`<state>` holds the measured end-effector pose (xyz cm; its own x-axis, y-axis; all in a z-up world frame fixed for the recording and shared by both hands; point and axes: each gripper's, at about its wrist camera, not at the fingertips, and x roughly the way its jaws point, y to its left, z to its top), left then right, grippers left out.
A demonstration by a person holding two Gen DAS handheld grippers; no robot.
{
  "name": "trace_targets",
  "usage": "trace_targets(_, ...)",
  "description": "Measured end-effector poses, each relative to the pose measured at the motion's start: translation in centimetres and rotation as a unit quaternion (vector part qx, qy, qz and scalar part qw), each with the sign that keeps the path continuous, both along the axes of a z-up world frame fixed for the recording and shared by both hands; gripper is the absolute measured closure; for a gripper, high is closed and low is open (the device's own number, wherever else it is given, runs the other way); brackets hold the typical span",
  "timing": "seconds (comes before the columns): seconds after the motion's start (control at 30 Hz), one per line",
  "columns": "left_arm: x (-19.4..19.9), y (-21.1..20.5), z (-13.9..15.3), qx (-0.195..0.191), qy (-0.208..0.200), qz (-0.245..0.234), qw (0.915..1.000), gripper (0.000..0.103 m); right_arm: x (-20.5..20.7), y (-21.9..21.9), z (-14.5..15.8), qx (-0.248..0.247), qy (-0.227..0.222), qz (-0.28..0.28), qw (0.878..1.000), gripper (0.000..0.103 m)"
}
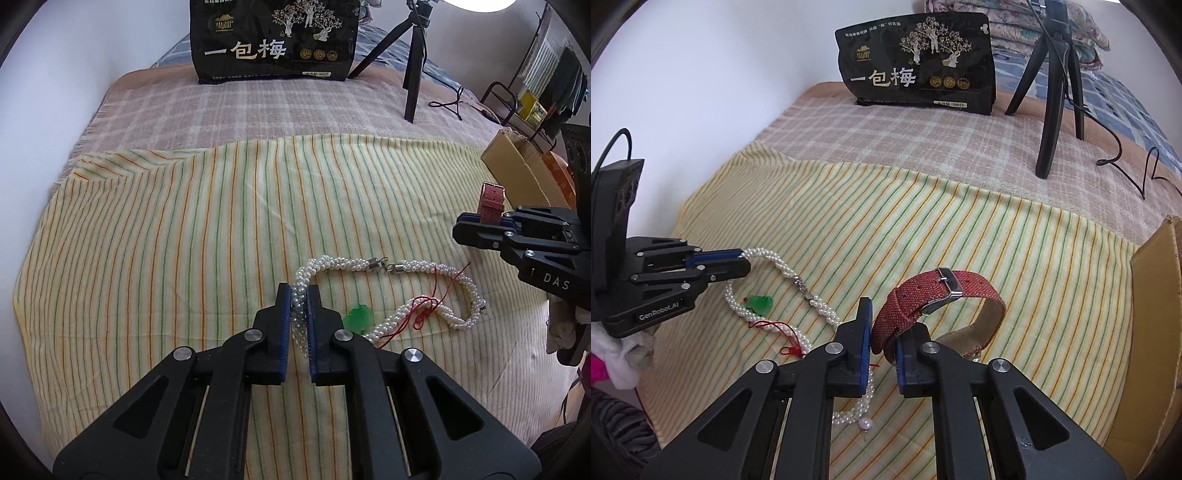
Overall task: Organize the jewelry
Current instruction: 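Grasp the red-strap watch with the right tool while the left tool grasps the pearl necklace, then carry the watch over the box with the right tool while the left tool lifts the necklace above it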
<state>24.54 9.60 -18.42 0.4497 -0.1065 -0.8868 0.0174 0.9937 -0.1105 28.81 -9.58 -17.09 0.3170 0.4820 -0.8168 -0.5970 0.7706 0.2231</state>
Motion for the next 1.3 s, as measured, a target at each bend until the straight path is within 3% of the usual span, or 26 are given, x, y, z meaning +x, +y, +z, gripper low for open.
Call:
trace_targets(0.53, -2.7, -3.6, 6.1, -0.027, -0.052, -0.035, 0.9977, 0.097, -3.0, -2.5, 3.3, 0.007, -0.026, -0.005, 1.000, 0.094)
trace_targets(1.3, -5.2, -8.3, 13.9, -0.059, -0.113, -0.056, 0.9903, 0.097, -8.9, -9.5, 8.6, 0.025, -0.057, -0.027, 0.998, 0.094)
